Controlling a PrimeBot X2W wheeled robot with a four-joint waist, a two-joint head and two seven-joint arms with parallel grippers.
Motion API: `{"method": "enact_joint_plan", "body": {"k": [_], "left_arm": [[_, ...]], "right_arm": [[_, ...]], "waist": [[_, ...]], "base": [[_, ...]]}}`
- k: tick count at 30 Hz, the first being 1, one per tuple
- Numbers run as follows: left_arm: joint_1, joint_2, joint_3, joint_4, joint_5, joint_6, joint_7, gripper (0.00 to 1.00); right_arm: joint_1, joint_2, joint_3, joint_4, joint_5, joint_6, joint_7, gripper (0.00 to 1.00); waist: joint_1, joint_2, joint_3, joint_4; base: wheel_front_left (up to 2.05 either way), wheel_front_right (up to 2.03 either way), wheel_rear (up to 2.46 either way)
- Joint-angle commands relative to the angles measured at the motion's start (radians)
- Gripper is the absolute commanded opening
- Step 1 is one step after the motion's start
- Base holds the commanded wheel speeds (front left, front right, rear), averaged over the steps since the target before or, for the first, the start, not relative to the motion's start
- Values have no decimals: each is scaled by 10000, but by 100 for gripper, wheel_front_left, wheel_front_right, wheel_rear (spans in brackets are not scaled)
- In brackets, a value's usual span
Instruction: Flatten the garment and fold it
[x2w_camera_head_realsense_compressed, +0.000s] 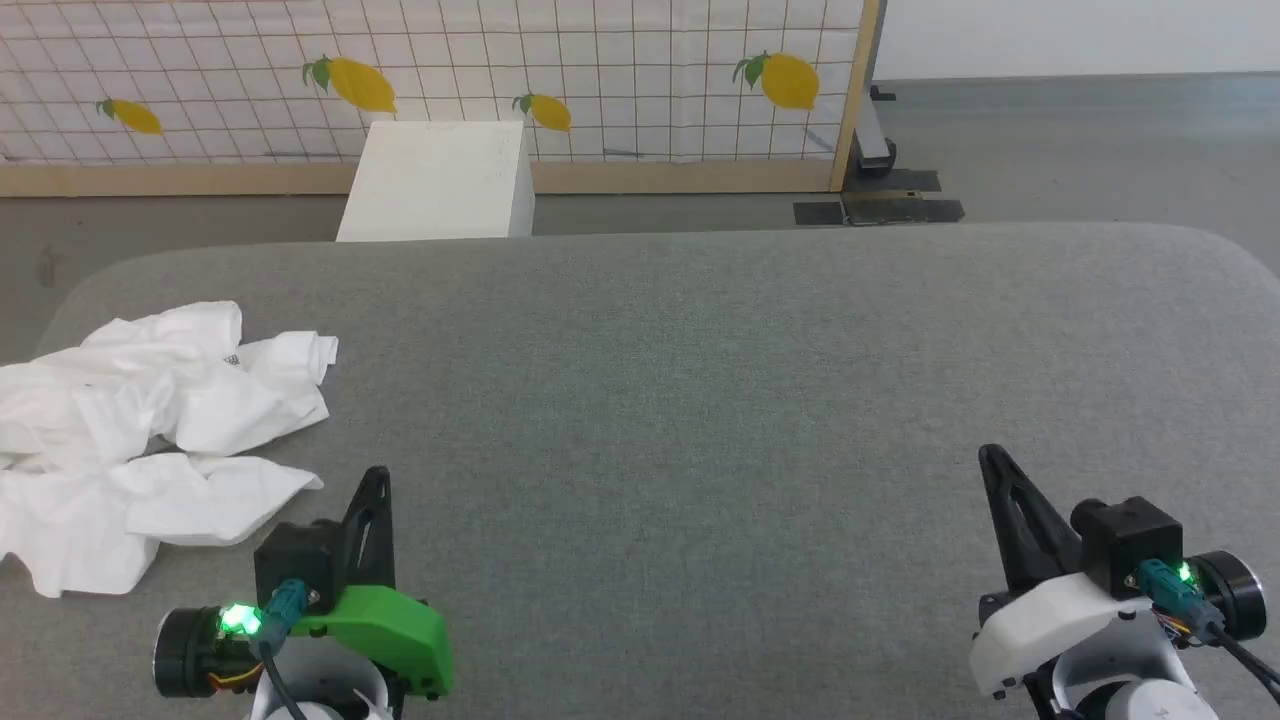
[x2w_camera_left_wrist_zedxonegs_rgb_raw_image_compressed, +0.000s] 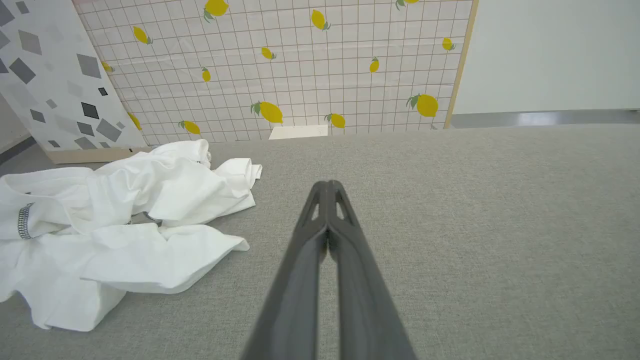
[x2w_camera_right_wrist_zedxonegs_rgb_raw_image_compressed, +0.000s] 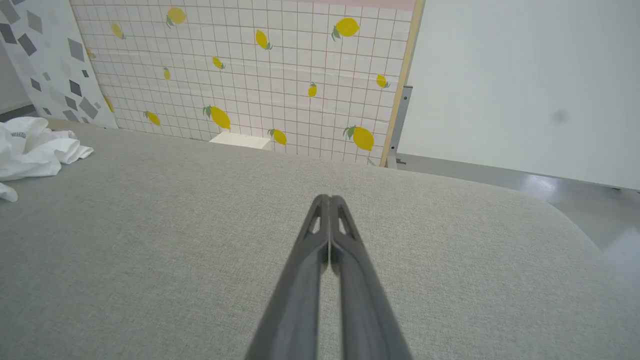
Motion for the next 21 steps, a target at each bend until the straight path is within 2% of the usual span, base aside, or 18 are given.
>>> {"method": "enact_joint_plan", "body": {"k": [1,21], "left_arm": [[-173,-49,35,34,103,68,14,0],[-173,-49,35,34,103,68,14,0]], "right_arm": [[-187,20,16,18,72,-17,3,0],[-187,20,16,18,72,-17,3,0]], "waist": [[0,0,0,0],[0,0,0,0]], "base": [[0,0,0],[0,0,0]]}}
